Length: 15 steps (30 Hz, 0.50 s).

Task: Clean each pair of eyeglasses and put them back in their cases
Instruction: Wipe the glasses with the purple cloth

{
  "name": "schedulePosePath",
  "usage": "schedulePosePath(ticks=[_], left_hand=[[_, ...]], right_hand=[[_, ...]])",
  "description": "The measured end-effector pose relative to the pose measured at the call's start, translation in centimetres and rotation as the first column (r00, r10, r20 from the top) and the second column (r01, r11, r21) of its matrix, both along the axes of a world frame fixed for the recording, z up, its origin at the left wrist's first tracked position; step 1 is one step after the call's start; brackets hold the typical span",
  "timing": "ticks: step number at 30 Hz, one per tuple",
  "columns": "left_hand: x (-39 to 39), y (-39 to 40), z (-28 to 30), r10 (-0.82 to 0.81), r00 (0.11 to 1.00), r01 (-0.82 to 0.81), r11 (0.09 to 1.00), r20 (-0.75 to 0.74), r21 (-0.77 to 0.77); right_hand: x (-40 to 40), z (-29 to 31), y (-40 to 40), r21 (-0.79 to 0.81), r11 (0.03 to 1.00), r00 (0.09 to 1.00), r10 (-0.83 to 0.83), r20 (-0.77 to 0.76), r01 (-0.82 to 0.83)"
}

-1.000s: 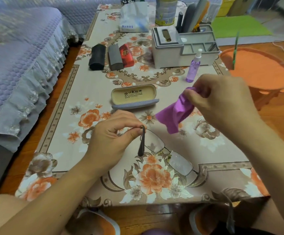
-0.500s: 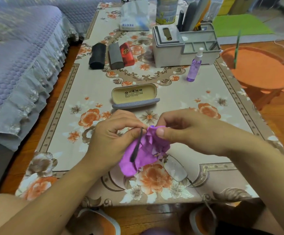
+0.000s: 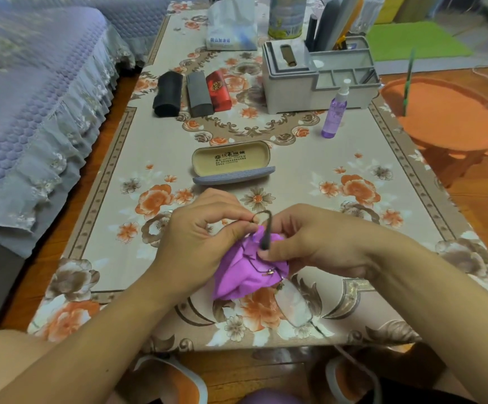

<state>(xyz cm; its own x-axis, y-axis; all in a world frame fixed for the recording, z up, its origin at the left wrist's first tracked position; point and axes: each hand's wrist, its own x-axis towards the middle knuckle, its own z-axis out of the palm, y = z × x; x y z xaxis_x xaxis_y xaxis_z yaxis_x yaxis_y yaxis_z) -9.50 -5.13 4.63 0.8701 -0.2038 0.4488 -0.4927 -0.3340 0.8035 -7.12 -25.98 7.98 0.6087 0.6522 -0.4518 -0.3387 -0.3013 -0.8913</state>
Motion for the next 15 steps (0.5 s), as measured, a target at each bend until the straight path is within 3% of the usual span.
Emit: schedulePosePath(ticks=[5, 15], left_hand=[[0.2, 0.0, 0.4, -0.051, 0.999, 0.050, 0.998, 0.012, 0.045], [0.5, 0.6, 0.6, -0.134, 0.982, 0.119, 0.986, -0.134, -0.115]], right_hand=[[-0.6, -0.4, 0.5, -0.003, 0.999, 0.999, -0.043, 0.015, 0.043], [-1.7, -0.9, 0.9, 0.113, 0.993, 0.997, -0.037, -0.070, 0.045]])
